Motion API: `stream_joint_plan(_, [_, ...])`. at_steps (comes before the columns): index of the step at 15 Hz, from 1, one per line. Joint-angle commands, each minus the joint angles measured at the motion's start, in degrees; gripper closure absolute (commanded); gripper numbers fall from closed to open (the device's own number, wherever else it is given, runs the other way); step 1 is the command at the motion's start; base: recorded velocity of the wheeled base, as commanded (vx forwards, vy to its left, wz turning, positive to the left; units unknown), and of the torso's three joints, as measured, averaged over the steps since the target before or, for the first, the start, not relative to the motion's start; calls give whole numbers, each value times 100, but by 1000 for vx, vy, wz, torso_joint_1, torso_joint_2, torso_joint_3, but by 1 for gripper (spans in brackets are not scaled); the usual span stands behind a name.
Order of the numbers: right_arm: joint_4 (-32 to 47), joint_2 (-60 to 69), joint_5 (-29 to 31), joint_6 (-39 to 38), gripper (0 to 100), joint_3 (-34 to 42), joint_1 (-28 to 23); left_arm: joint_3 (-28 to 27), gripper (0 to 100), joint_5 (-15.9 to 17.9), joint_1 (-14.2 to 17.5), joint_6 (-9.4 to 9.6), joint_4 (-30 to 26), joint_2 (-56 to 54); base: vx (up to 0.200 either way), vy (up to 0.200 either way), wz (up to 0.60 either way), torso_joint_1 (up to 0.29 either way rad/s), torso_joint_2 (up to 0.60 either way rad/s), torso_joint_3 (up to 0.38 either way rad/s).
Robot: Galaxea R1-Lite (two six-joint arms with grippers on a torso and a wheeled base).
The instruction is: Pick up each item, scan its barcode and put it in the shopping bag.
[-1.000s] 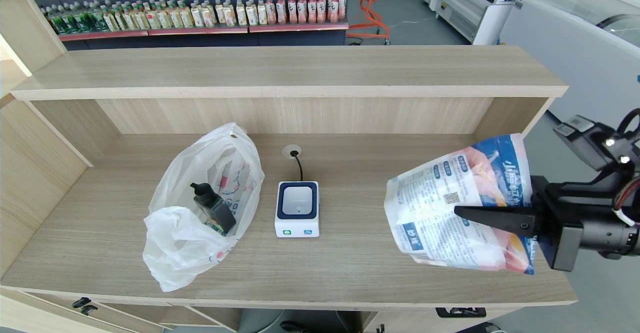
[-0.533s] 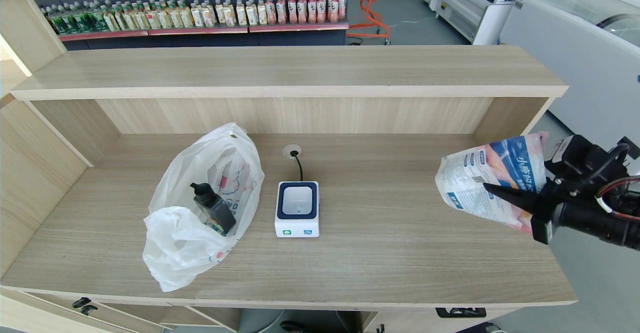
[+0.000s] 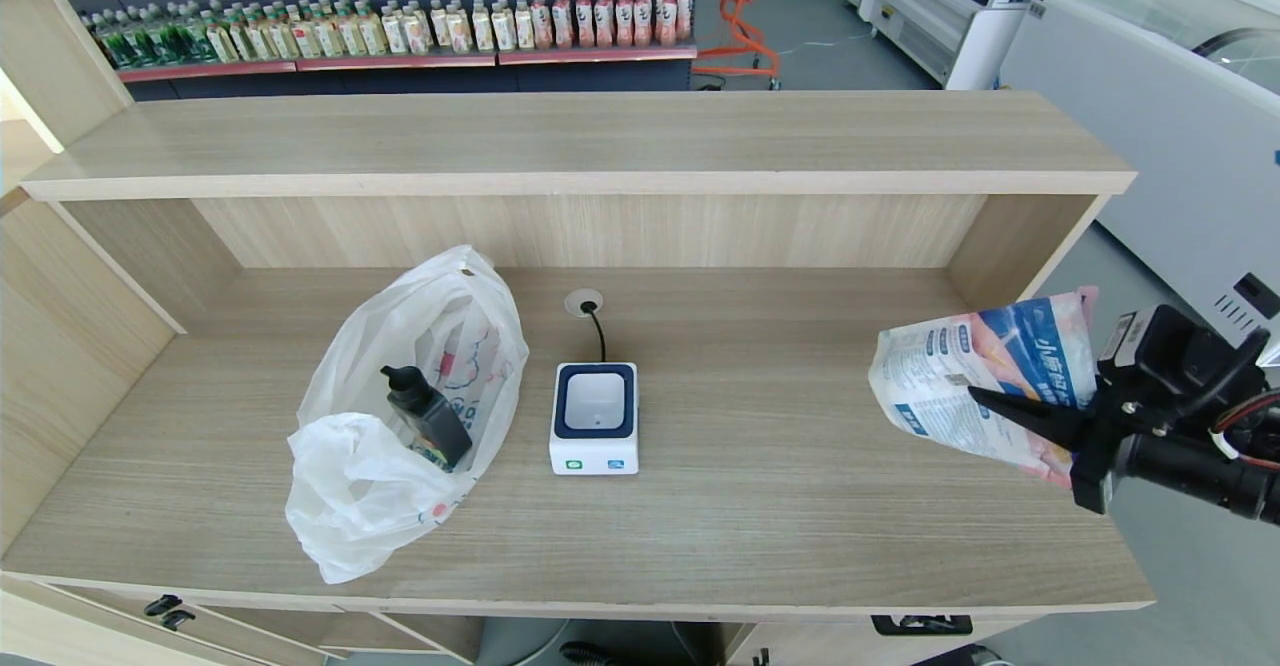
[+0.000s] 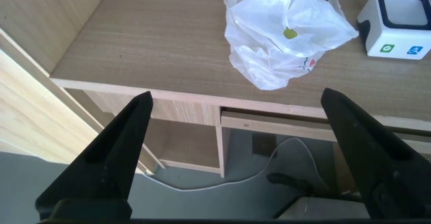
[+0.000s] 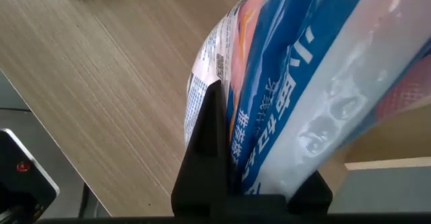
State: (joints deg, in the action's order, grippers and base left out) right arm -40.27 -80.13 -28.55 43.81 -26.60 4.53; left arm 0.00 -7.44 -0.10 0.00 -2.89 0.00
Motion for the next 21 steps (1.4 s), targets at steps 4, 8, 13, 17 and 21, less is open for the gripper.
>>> stream_joint_plan(4, [1,-38,-335,-4,100,32,83,0,0,-3,1,-53,8,9,0,100,0,1,1,1])
stream_joint_plan(8, [1,-82,-371,-66,100,-91,364,0,0,-3,1,-53,8,9,0,200,0,5,1,5])
stream_joint_plan(13, [1,-319,-538,-83,100,-249,496,0,0,-3,1,-53,8,9,0,200,0,1,1,1])
stream_joint_plan(17, [-43,-1057,-564,-75,100,-1146,636,0,0,-3,1,-35,8,0,0,200,0,2,4,2])
stream_joint_plan(21, [-447,-1963,-705,-75,100,-1858,909,0,0,-3,1,-26,8,9,0,100,0,1,2,1])
